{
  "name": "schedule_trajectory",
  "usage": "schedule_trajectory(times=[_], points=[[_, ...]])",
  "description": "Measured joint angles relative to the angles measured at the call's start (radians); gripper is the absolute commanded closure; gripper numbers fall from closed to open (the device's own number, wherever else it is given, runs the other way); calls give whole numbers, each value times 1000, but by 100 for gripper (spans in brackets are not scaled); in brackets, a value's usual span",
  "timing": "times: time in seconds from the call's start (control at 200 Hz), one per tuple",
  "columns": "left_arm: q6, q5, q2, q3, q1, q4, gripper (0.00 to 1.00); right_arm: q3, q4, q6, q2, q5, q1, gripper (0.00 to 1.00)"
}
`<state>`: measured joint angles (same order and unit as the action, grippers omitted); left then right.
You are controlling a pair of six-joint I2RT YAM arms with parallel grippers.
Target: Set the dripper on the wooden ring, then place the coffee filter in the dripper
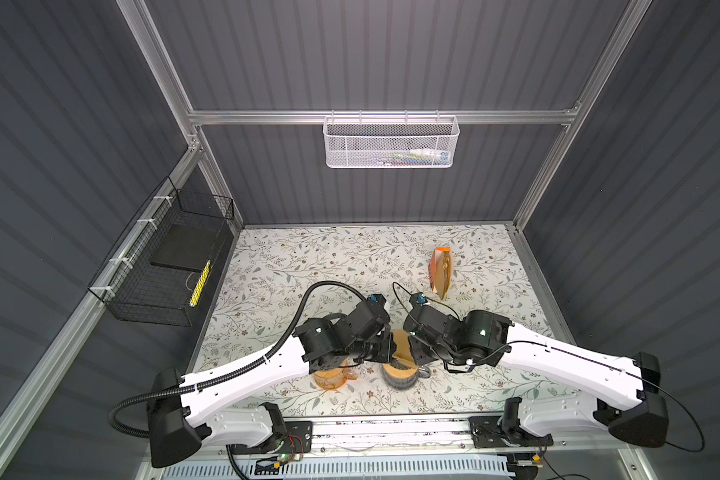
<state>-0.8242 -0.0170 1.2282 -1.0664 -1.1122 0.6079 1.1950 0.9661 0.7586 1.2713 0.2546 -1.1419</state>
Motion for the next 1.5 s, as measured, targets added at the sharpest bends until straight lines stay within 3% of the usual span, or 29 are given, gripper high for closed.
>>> schedule_trajectory(times=[1.501], points=[[-8, 11, 3, 20, 0, 17, 83, -56, -50, 0, 18, 0, 0, 89]])
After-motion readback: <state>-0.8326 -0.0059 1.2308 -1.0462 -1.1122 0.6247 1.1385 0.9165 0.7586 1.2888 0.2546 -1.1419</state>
